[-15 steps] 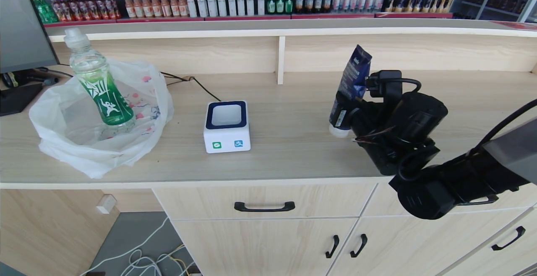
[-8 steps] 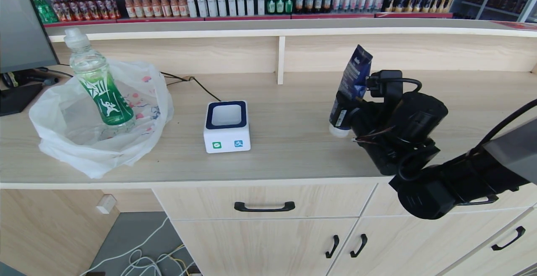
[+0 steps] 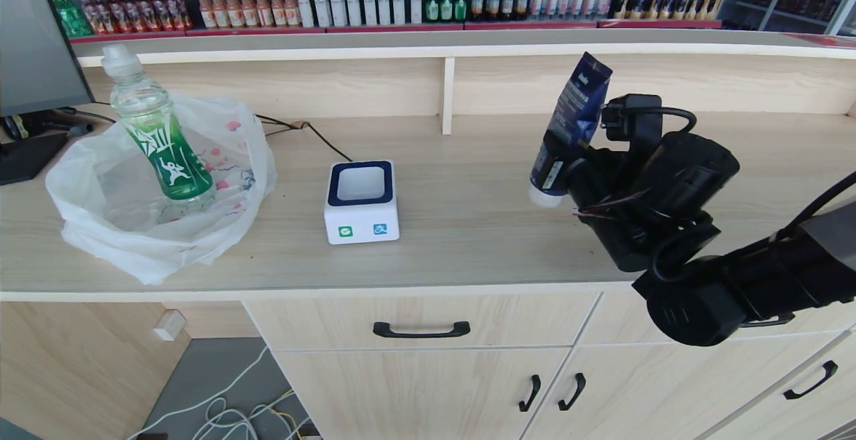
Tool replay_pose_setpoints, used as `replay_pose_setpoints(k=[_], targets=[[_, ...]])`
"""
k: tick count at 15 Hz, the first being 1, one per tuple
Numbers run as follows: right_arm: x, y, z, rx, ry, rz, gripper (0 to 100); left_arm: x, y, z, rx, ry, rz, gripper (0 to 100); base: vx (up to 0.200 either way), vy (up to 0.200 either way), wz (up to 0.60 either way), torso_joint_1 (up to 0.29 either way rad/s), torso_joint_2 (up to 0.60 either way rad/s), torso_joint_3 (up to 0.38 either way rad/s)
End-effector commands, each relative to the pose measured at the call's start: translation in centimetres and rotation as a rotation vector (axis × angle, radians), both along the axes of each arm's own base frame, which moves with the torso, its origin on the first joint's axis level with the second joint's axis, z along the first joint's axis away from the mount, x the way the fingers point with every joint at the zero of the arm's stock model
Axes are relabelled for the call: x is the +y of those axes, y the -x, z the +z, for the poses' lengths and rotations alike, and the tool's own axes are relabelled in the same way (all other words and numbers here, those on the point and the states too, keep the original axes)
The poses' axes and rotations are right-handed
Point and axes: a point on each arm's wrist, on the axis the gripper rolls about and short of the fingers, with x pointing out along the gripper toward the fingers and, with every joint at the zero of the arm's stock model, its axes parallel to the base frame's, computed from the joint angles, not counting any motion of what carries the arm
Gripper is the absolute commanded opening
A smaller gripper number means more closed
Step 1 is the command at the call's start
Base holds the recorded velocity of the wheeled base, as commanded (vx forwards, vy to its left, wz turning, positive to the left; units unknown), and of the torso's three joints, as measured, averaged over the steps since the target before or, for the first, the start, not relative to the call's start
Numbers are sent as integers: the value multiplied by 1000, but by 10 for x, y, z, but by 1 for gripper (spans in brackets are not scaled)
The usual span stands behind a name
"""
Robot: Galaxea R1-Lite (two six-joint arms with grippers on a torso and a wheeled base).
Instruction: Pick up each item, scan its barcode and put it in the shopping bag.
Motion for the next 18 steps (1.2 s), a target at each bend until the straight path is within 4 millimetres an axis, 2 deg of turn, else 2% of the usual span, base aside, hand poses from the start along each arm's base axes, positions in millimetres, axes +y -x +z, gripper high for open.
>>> replay_pose_setpoints(k=[1, 8, 9, 15, 18], targets=[[-3, 7, 13, -33, -18, 2, 0, 0, 0, 0, 0, 0, 0, 100, 0, 0, 0, 0, 0, 0], [-15, 32, 49, -86, -55, 53, 0, 0, 0, 0, 0, 0, -2, 100, 0, 0, 0, 0, 0, 0], [-20, 42, 52, -92, -54, 78, 0, 0, 0, 0, 0, 0, 0, 100, 0, 0, 0, 0, 0, 0], [-43, 97, 42, -48, -28, 248, 0, 0, 0, 0, 0, 0, 0, 100, 0, 0, 0, 0, 0, 0], [-60, 138, 29, -24, 12, 433, 0, 0, 0, 0, 0, 0, 0, 100, 0, 0, 0, 0, 0, 0]])
